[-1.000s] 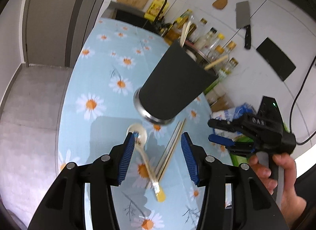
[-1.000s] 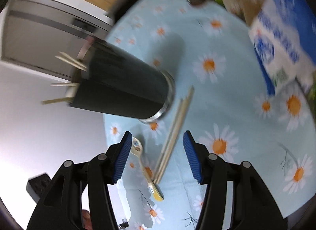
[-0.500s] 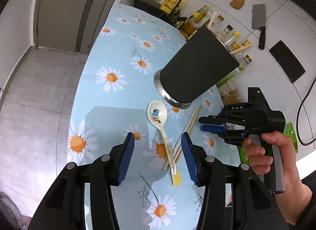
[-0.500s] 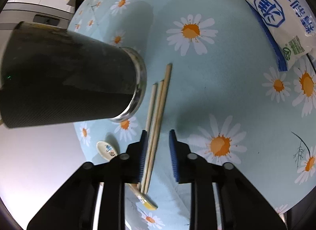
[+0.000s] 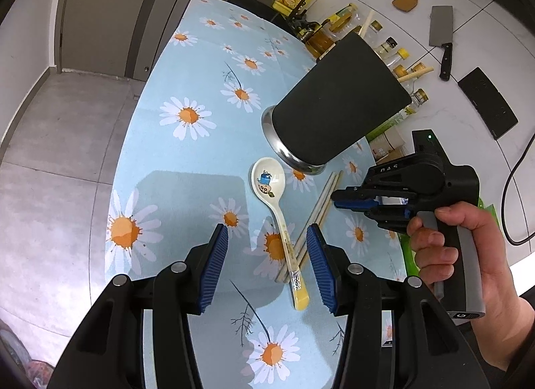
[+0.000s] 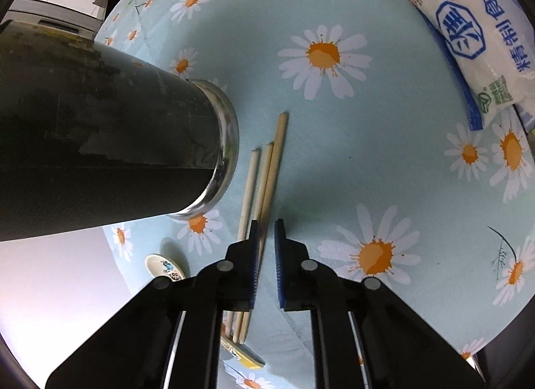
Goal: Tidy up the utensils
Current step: 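Move both tools down to the yellow-handled spoon and the loose chopsticks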
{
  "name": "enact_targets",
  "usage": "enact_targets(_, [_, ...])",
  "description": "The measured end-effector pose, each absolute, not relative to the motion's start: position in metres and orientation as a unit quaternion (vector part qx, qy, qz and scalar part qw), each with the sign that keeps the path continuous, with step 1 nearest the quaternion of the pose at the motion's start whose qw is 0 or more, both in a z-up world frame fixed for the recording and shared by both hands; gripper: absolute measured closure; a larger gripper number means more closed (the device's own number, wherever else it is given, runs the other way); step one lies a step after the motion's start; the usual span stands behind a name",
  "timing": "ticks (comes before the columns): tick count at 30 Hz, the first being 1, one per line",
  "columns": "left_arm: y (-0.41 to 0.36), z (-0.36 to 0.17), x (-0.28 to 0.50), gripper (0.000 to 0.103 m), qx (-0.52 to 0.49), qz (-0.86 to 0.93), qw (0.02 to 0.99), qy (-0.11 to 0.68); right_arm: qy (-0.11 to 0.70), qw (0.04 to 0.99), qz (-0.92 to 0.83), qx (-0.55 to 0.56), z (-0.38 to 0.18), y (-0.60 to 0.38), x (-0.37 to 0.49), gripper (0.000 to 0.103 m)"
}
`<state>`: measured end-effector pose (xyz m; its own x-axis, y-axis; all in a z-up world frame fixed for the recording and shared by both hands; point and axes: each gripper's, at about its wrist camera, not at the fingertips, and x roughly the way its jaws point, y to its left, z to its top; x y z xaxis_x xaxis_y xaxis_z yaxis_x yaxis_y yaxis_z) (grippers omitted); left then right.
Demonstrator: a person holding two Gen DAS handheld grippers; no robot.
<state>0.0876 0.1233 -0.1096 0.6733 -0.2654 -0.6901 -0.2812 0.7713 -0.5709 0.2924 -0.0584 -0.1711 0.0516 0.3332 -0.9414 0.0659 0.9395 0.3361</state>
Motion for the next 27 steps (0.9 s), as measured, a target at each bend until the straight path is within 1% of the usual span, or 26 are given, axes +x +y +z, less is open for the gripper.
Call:
enact_targets(19, [0.128,-0.12,0.089,0.056,-0.349,0.0,0.843,0.41,0.672,0.732,0.034,0.108,-0.173,-0.022,0.278,0.093])
enact_targets(26, [0.129,-0.123,0.089,0.056,-0.342,-0.003,0.843,0.414,0.677,0.729,0.019,0.099,-0.175,-0.008,0.277,0.095])
enact_targets(27, [0.13,-0.125,0.09,0.056,-0.343,-0.004,0.842,0.416,0.677,0.73,0.014,0.093,-0.175,-0.007,0.278,0.097])
